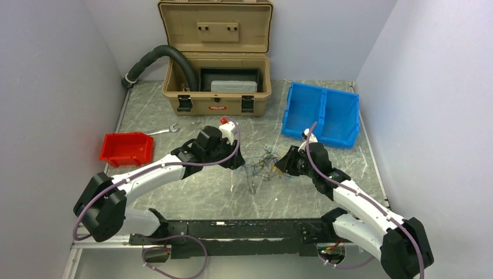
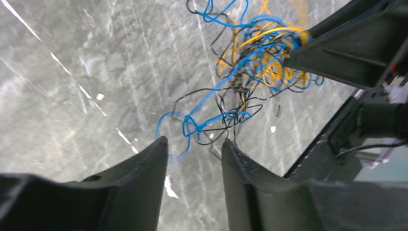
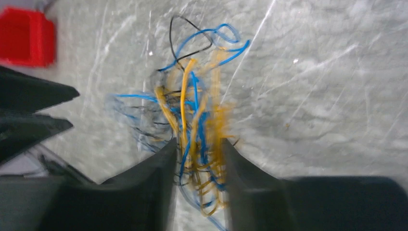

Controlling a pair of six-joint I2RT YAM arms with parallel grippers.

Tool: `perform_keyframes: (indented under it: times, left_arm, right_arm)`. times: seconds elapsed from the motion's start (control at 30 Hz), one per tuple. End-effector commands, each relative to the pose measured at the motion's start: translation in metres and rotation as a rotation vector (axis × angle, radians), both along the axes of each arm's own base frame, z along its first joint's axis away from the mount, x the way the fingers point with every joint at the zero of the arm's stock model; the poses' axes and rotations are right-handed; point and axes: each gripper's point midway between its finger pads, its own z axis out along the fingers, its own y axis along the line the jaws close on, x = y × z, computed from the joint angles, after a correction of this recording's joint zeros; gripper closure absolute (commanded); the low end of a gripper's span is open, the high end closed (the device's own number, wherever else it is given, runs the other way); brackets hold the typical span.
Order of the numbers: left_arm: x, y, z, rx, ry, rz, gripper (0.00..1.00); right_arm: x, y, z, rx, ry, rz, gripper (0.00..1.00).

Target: Untangle the cables

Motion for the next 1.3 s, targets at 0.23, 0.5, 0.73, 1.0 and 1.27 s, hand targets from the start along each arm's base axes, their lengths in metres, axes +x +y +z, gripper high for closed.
perform_keyframes:
  times: [0.23, 0.5, 0.73, 1.0, 1.27]
  left_arm:
    - [0.009, -0.003, 0.010, -0.004, -0.055, -0.016, 0.25]
    - [0.007, -0.037, -0.010, 0.020, 0.013, -0.113, 0.23]
    - [0.001, -0.083, -0.021, 0.008, 0.051, -0.206, 0.23]
    - [0.012, -0.109, -0.063, 0.084, 0.143, -0.203, 0.24]
    - [0.010, -0.126, -0.086, 0.078, 0.211, -0.207, 0.32]
  right_arm:
    - [0.006, -0.016, -0.007, -0.064, 0.002, -0.075, 0.25]
    - [0.005, -0.016, -0.020, -0.095, 0.041, -0.059, 0.29]
    - [0.007, -0.033, -0.037, -0.139, 0.085, -0.166, 0.52]
    - [0.006, -0.030, -0.057, -0.127, 0.132, -0.177, 0.66]
    - [0.002, -0.024, -0.066, -0.099, 0.159, -0.159, 1.00]
